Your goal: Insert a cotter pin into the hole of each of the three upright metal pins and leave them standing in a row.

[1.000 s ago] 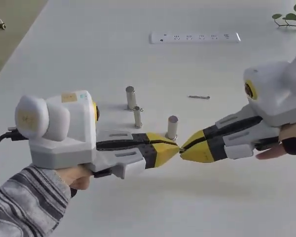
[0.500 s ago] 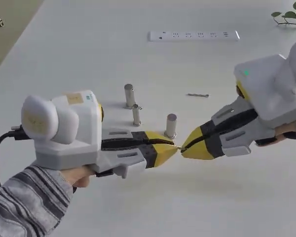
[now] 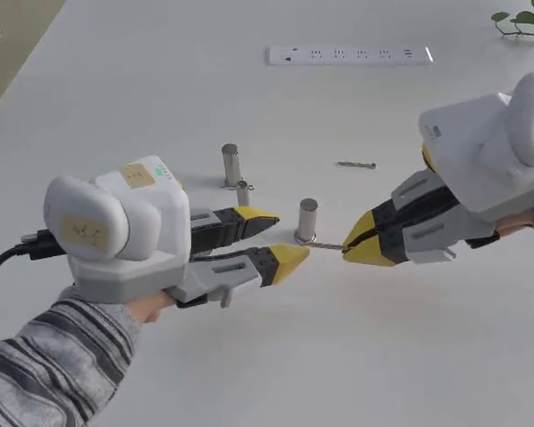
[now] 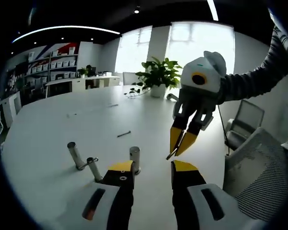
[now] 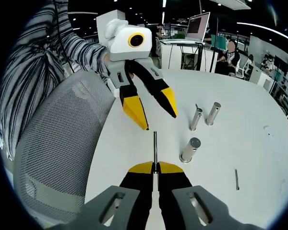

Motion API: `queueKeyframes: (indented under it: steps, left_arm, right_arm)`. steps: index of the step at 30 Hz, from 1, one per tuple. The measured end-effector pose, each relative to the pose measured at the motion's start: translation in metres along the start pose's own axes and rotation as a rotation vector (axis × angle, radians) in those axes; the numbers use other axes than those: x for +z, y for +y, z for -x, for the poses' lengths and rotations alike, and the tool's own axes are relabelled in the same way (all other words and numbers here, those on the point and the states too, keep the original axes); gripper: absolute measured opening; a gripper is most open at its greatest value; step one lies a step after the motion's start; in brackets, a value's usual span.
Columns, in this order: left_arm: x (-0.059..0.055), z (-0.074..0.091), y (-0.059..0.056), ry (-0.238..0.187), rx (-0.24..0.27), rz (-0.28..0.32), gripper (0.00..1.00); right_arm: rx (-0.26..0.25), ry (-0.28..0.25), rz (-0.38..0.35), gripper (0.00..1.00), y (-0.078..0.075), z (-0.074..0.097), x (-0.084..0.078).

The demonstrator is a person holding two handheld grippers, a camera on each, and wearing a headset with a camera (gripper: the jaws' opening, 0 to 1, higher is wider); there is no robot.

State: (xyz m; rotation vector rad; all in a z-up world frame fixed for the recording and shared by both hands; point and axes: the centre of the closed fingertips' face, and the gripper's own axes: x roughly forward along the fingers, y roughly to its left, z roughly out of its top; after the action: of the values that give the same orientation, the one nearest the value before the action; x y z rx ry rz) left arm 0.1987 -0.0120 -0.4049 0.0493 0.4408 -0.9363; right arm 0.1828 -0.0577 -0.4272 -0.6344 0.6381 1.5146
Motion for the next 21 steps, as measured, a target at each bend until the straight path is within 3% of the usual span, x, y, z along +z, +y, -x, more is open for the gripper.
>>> queueKeyframes:
  steps: [7,12,21]
  left_arm:
    - [-0.001,-0.009,0.004,-0.027,0.048,0.008,0.34]
    - [-0.009,-0.019,0.017,-0.006,0.112,0.018,0.34]
    - [-0.017,-0.038,0.032,0.017,0.163,0.043,0.28]
  right_arm:
    - [-0.055,0.015,-0.008,0.0,-0.019,0.004,-0.006]
    - [-0.08,0.038,-0.01,0.0,-0.031,0.005,-0.014]
    - [-0.11,0.062,-0.038,0.0,-0.051,0.003,-0.028]
